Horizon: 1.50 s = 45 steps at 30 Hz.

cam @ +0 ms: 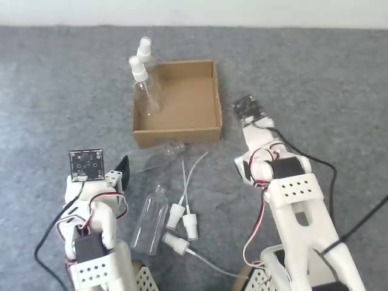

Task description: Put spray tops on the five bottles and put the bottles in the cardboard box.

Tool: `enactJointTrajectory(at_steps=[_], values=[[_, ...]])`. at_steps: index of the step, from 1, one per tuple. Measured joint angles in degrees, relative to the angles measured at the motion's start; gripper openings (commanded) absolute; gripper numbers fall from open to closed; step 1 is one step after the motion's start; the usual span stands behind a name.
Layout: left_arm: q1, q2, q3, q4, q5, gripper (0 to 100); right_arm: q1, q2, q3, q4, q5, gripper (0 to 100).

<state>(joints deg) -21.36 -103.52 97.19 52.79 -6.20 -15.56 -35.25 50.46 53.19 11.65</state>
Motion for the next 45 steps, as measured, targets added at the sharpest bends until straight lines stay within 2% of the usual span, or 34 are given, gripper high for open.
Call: enactJointTrajectory(at_steps=[9, 18, 25, 33, 37, 45], values=[[-0.6, 0.0, 0.0, 0.0, 0.0, 28, 0.0, 0.0, -3.1, -2.9, -21.1, 7.2], [-0.7, 0.0, 0.0, 0.0, 0.0, 28, 0.4, 0.0, -2.5, -9.1, -32.8, 7.3], [-0.7, 0.0, 0.0, 0.0, 0.0, 28, 6.2, 0.0, 0.9, -12.6, -39.6, 7.3], [-0.7, 0.0, 0.0, 0.0, 0.0, 28, 7.5, 0.0, 4.6, -15.0, -55.6, 7.4], [-0.7, 0.0, 0.0, 0.0, 0.0, 28, 7.4, 0.0, 8.4, -20.3, -59.3, 7.4], [-0.7, 0.0, 0.0, 0.0, 0.0, 28, 7.4, 0.0, 15.4, -32.0, -60.0, 7.5]])
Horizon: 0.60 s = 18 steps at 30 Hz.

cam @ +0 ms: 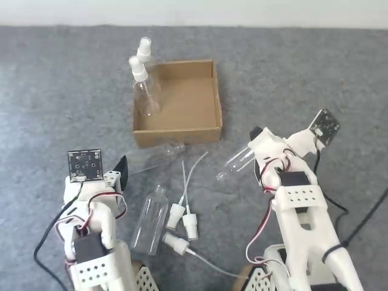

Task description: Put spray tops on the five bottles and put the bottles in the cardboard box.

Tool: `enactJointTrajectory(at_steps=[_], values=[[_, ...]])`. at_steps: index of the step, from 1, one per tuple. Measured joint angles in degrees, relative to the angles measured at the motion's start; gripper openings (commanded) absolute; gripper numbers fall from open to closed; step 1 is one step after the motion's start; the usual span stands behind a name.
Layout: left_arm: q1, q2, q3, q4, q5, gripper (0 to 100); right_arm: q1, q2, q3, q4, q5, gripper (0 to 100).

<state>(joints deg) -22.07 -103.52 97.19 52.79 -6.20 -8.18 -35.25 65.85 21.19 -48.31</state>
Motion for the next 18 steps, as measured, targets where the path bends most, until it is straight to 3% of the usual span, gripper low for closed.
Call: enactJointTrajectory(at_steps=[10, 18], values=[[0.0, 0.0, 0.0, 0.0, 0.0, 28, 0.0, 0.0, 2.5, -3.2, 1.7, 29.3], [0.0, 0.0, 0.0, 0.0, 0.0, 28, -1.4, 0.0, 2.6, -3.3, 1.9, 30.0]])
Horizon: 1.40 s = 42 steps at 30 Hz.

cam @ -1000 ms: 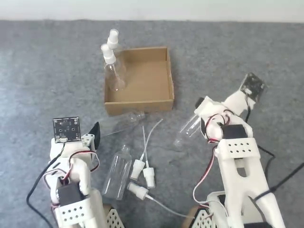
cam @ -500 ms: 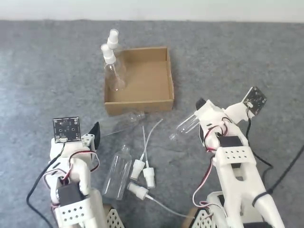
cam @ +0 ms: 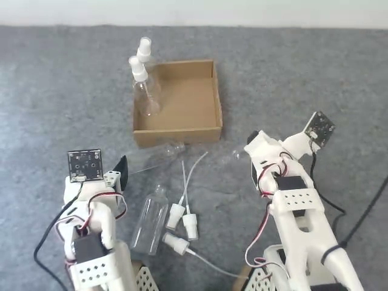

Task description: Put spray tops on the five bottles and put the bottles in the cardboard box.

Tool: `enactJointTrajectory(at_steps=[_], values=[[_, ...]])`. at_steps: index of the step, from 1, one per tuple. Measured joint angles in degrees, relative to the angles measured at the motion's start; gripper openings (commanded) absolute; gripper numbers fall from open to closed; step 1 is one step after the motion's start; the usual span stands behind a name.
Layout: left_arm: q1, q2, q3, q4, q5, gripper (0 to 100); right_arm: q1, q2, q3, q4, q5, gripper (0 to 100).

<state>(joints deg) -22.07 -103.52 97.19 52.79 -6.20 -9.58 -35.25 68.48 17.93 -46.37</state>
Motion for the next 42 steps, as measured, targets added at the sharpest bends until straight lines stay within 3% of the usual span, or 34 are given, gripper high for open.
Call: enactJointTrajectory(at_steps=[5, 15, 21, 31, 38, 42], values=[[0.0, 0.0, 0.0, 0.0, 0.0, 28, 0.2, 0.0, 0.0, 0.0, 0.9, 30.0], [0.0, 0.0, 0.0, 0.0, 0.0, 28, 0.0, 0.0, 0.0, 0.0, 17.4, 30.0], [0.0, 0.0, 0.0, 0.0, 0.0, 28, 0.0, 0.0, 0.0, 0.4, 22.9, 30.2], [0.0, 0.0, 0.0, 0.0, 0.0, 28, 0.1, 0.0, -17.9, 31.6, 34.1, 30.3], [0.0, 0.0, 0.0, 0.0, 0.0, 28, 0.1, 0.0, -22.4, 36.4, 40.5, 30.3], [0.0, 0.0, 0.0, 0.0, 0.0, 28, 0.1, 0.0, -22.6, 38.3, 49.1, 30.3]])
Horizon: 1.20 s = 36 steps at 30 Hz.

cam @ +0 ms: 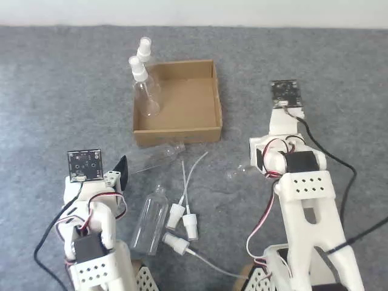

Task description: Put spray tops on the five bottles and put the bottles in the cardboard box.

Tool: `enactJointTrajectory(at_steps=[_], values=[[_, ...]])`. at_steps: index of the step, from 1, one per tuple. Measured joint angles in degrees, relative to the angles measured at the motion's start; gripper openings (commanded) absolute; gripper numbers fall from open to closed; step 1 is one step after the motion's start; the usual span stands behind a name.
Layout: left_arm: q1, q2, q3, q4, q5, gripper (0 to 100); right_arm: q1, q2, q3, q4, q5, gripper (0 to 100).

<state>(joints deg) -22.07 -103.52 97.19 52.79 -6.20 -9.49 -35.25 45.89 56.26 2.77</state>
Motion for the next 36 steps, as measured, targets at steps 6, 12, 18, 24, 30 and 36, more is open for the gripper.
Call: enactJointTrajectory(at_steps=[6, 12, 18, 24, 30, 36], values=[[0.0, 0.0, 0.0, 0.0, 0.0, 28, -0.1, 0.0, 0.0, 3.1, 14.4, 30.3], [0.0, 0.0, 0.0, 0.0, 0.0, 28, -0.1, 0.0, 0.0, 4.0, 26.0, 30.4], [0.0, 0.0, 0.0, 0.0, 0.0, 28, -4.4, 0.0, 0.0, 7.0, 34.7, 30.4], [0.0, 0.0, 0.0, 0.0, 0.0, 28, -6.9, 0.0, 0.0, 7.1, 39.3, 30.4], [0.0, 0.0, 0.0, 0.0, 0.0, 28, -9.5, 0.0, 0.0, 8.2, 44.6, 30.4], [0.0, 0.0, 0.0, 0.0, 0.0, 28, -9.5, 1.2, 0.0, 8.5, 49.0, 30.4]])
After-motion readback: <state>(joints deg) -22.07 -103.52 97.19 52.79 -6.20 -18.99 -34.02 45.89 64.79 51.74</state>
